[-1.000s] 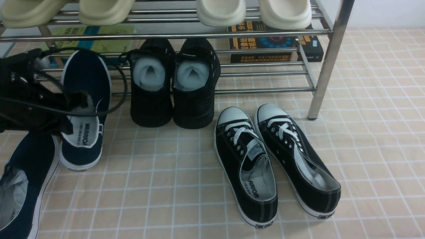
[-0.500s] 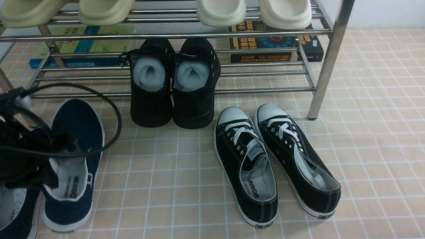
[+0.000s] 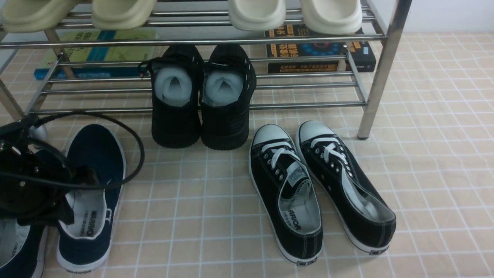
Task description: Take the shoes off the shelf from the light coffee tablecloth by hand.
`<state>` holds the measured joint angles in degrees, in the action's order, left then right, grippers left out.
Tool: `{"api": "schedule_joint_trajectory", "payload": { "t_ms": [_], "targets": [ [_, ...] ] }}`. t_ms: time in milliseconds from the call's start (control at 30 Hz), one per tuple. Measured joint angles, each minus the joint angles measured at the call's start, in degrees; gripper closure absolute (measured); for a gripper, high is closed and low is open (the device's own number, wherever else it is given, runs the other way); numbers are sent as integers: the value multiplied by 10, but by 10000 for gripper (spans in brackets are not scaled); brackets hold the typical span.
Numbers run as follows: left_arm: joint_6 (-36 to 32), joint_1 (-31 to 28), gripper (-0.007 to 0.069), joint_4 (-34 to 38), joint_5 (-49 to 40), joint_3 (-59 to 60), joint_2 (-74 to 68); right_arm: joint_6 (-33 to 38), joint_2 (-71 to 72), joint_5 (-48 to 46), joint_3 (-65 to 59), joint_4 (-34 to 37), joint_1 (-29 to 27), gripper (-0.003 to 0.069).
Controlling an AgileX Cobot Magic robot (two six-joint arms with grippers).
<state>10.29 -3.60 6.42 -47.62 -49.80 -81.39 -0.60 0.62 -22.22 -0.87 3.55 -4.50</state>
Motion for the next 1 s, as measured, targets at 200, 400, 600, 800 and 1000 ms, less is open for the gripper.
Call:
{"api": "schedule_joint_trajectory", "payload": {
  "t_ms": [200,400,600,800,1000],
  "targets": [
    [-2,0,442,-23,5,-8,-24,0,0,0,0,0,0,420],
    [-3,0,295,-37,-44,-66,12,0,0,0,0,0,0,420],
    [-16,0,438,-81,-133,-109,109,0,0,0,0,0,0,420],
    [-66,0,613,-86,-177,-75,247,0,0,0,0,0,0,420],
    [-109,0,623,-17,-114,52,481,0,0,0,0,0,0,419]
  ]
}}
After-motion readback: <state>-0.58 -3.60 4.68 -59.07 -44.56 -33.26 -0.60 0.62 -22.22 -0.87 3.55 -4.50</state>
